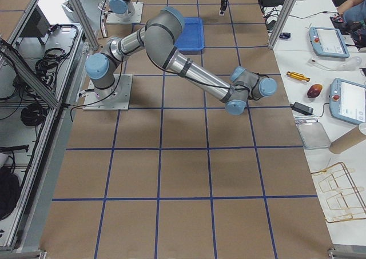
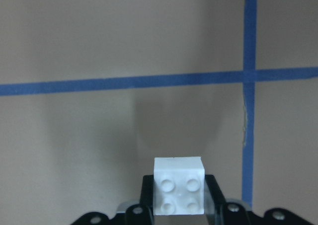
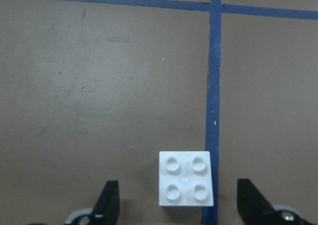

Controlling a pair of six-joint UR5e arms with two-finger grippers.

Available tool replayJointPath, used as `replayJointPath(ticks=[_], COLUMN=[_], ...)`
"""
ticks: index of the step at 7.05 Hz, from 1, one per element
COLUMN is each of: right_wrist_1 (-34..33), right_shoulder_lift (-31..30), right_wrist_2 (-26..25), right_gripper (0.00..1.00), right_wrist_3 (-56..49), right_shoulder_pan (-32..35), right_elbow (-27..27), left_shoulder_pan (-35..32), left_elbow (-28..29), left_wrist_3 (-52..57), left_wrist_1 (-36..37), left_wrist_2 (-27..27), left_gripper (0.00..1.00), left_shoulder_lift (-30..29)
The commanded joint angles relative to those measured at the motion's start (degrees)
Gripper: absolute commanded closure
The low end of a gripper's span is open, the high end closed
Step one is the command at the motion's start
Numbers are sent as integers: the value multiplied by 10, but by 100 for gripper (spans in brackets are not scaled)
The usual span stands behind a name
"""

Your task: Assemble white blocks and place on blue tray

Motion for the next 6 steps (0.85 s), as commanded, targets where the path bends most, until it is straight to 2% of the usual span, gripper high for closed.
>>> replayJointPath(ticks=[1,3,4,5,6], right_wrist_1=[0,0,-1,0,5], right_shoulder_lift=[2,1,-2,-3,-4], right_wrist_2=[-1,-3,-8,-9,-8], right_gripper=[28,49,78,100,100], right_wrist_3=[-1,0,2,2,2], right_shoulder_pan=[-1,-1,-1,-1,0], right_elbow=[0,0,-1,-1,-1], left_shoulder_pan=[-17,-44,-61,-74,-91], left_elbow=[-44,-105,-125,-144,-183], left_wrist_3=[-30,-67,-98,-101,-121], left_wrist_1=[1,6,6,2,-1], left_wrist_2=[-1,-1,-1,1,-7], left_gripper=[100,100,100,100,100], left_shoulder_lift=[36,80,97,116,147])
